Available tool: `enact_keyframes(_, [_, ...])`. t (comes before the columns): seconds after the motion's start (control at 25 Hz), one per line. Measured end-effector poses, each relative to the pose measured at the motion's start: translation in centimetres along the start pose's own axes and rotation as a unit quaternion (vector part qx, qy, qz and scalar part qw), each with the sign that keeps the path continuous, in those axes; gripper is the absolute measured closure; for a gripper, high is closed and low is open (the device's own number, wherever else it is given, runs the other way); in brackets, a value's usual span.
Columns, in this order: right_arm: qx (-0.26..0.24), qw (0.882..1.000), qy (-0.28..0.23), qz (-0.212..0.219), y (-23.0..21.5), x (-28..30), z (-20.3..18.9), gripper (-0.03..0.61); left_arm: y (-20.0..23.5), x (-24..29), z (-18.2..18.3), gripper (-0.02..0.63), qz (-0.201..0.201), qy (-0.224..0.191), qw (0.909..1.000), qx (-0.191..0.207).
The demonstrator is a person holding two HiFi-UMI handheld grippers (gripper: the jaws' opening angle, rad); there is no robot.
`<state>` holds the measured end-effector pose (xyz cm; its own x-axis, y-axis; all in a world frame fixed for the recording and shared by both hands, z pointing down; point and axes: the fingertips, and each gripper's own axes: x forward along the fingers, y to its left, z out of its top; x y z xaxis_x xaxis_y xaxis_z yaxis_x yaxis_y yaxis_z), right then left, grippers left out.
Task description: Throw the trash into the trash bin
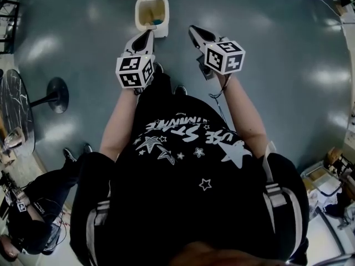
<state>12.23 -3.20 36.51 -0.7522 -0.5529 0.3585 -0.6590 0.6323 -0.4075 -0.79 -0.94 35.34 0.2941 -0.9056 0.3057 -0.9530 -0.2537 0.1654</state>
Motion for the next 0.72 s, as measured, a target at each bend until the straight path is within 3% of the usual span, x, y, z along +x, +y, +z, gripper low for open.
enact_keyframes(0.72, [-0.016,1.000,0.008,0.022,3.4,-1.5,-2.5,0.572,-1.0,-5.5,-0.5,0.603,0.019,-0.016,0.9997,0.001])
